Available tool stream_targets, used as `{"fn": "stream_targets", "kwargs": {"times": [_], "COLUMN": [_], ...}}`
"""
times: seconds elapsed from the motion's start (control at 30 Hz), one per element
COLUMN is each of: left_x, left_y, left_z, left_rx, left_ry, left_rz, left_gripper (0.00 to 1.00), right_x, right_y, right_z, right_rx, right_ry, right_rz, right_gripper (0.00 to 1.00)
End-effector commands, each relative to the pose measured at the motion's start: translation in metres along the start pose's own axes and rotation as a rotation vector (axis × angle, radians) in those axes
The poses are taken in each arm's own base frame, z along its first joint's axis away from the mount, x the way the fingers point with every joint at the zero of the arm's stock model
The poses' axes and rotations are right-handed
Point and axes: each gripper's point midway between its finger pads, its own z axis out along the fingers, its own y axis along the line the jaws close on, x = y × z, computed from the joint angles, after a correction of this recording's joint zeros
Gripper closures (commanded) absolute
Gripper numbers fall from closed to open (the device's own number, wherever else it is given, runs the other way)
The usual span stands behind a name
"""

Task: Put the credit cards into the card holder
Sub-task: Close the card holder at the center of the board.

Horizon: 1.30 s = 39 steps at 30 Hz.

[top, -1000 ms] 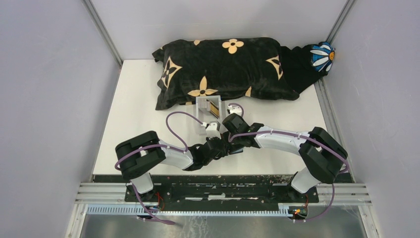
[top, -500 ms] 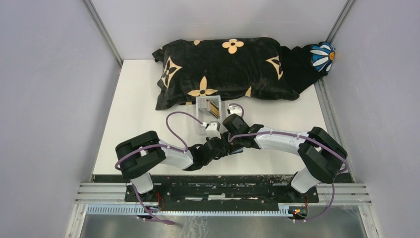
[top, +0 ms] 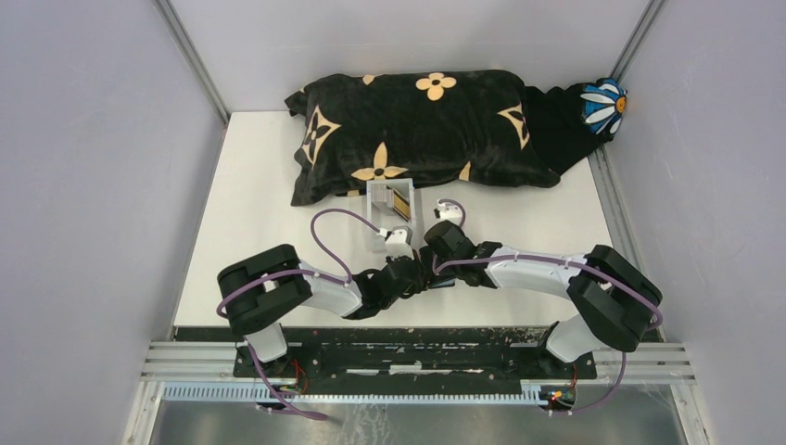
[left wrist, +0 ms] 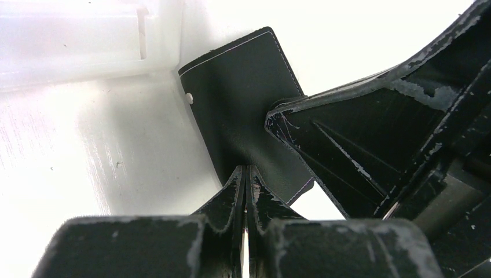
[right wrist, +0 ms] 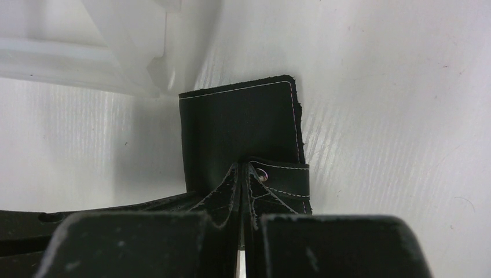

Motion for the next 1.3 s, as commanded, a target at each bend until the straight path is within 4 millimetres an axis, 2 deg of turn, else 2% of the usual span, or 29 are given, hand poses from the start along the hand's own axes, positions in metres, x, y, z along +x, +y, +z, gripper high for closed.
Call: {"fn": "stream_targets", "kwargs": {"times": [0.0, 0.63, 0.9, 1.27], "left_x": [0.012, 0.013, 0.014, 0.01], "left_y": [0.013, 0.016, 0.017, 0.014], "left_z": [0.005, 0.004, 0.004, 0.004], "left_rx": [-0.029, -0.039, -0.041, -0.041], "left_ry": [0.04, 0.04, 0.043, 0.039], "left_rz": [0.045, 0.047, 0.048, 0.059], "left_gripper": [0.94, 0.94, 0.95, 0.94], "right_x": [0.022, 0.014, 0.023, 0.04], "right_y": [-0.013, -0.026, -0.034, -0.056], "right_z": [-0.001, 0.014, 0.021, 0.029], "right_rx": [0.03, -0.061, -0.084, -0.077], "right_ry": [0.05, 0.039, 0.078, 0.118], "right_rz": [-0.004, 0.183, 0.262, 0.354], "right_gripper": [0.99, 0.99, 0.99, 0.99]}}
